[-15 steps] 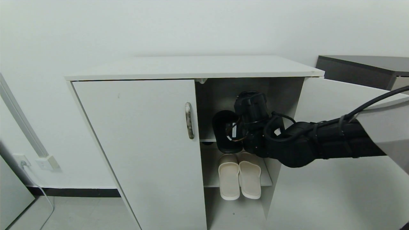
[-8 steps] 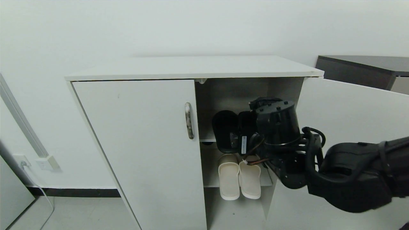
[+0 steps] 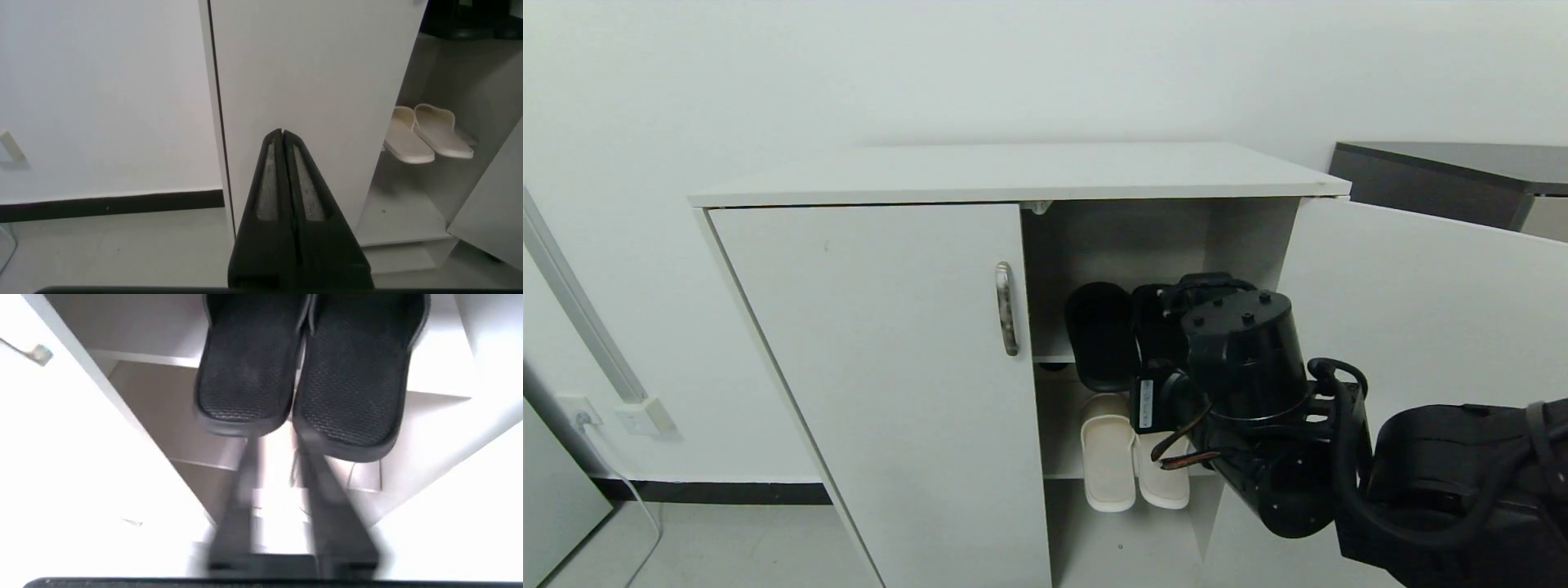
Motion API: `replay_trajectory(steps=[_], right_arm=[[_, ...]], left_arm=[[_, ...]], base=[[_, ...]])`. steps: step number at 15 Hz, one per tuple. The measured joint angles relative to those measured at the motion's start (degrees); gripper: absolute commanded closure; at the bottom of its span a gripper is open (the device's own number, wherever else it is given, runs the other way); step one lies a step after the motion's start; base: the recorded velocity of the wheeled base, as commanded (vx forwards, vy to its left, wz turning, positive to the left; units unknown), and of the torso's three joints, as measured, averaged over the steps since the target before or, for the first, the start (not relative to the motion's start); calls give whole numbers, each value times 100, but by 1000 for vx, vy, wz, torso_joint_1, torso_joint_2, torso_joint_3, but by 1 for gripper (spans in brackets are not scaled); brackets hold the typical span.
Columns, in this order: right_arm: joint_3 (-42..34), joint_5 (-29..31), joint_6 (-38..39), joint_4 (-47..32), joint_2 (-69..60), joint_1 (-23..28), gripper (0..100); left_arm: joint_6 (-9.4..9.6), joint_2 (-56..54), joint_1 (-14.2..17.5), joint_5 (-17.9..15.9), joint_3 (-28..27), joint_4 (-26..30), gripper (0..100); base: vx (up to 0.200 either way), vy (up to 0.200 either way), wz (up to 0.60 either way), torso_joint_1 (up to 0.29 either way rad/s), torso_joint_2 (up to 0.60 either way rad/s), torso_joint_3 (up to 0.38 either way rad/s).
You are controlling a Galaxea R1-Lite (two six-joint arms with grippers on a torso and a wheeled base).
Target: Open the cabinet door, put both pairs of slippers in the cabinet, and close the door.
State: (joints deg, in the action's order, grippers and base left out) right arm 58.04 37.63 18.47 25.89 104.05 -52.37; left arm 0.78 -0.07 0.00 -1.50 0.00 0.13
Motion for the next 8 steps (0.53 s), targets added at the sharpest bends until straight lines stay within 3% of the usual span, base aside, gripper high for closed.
replay_trajectory(steps=[4, 8], right_arm=[[-20, 20, -18, 115, 177, -11, 100], [-20, 24, -20, 119, 267, -5, 100]], left_arm=[[0, 0, 0, 0, 0, -2, 100], [1, 0, 0, 2, 0, 0, 100]], base=[[0, 0, 0, 0, 0, 0], [-200, 0, 0, 2, 1, 4]])
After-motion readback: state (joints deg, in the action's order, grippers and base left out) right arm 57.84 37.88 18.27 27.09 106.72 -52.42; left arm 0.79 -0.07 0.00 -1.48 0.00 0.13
